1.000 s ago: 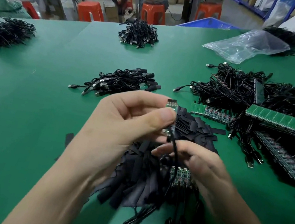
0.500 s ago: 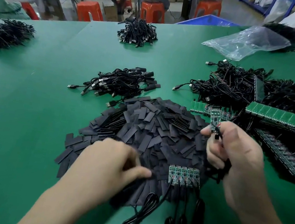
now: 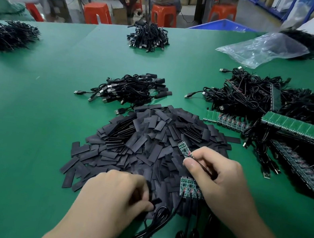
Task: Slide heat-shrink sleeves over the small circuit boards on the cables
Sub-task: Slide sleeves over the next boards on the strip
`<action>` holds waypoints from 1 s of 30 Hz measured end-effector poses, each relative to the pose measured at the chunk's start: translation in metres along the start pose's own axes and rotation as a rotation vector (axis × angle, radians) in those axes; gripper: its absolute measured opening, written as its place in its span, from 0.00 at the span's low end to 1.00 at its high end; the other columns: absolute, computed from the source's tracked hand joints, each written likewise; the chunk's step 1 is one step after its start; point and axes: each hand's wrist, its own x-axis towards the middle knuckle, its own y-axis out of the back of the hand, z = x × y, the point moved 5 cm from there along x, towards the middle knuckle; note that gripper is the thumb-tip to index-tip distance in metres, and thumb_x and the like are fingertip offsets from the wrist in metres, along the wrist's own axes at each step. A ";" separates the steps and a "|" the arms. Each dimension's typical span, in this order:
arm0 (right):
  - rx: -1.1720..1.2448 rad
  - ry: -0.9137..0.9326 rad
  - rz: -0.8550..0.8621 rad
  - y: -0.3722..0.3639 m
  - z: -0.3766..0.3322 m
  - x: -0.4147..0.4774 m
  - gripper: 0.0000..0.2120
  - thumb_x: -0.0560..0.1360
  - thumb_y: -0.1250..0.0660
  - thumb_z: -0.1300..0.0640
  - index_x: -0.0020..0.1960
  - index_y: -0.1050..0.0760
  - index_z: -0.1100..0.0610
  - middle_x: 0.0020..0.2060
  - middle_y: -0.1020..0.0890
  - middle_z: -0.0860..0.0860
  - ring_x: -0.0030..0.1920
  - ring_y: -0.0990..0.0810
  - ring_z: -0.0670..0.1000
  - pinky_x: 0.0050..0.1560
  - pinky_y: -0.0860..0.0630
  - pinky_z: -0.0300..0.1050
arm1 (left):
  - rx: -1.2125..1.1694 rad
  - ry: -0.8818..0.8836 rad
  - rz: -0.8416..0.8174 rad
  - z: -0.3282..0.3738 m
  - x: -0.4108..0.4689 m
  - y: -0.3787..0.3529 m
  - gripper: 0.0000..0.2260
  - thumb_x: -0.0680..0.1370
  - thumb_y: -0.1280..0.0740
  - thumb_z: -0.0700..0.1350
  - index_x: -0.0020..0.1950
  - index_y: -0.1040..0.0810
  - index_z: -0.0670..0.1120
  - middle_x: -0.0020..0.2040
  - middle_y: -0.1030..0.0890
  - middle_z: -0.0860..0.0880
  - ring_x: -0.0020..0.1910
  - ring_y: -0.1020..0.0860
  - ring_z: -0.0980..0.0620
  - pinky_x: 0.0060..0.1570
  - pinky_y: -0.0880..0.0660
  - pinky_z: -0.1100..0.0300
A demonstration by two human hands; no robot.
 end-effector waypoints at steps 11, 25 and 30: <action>0.173 -0.086 -0.156 -0.009 0.001 -0.002 0.10 0.79 0.31 0.47 0.42 0.20 0.51 0.28 0.32 0.59 0.29 0.37 0.49 0.32 0.39 0.43 | -0.898 -0.278 0.029 0.012 0.045 0.002 0.04 0.75 0.23 0.39 0.45 0.15 0.47 0.37 0.16 0.47 0.36 0.19 0.55 0.42 0.23 0.65; 0.148 -0.082 -0.039 -0.011 0.002 -0.002 0.12 0.81 0.35 0.49 0.41 0.22 0.52 0.27 0.29 0.54 0.27 0.36 0.45 0.29 0.38 0.45 | -0.524 -0.479 0.635 0.009 0.028 -0.007 0.09 0.75 0.23 0.47 0.54 0.13 0.47 0.49 0.16 0.55 0.47 0.18 0.58 0.48 0.21 0.61; 0.058 -0.061 -0.088 -0.003 0.006 0.000 0.13 0.82 0.36 0.51 0.39 0.24 0.51 0.24 0.33 0.44 0.25 0.37 0.42 0.27 0.41 0.35 | -0.615 -0.366 0.637 -0.006 0.034 -0.004 0.06 0.73 0.22 0.44 0.49 0.12 0.47 0.47 0.15 0.56 0.47 0.17 0.59 0.50 0.25 0.69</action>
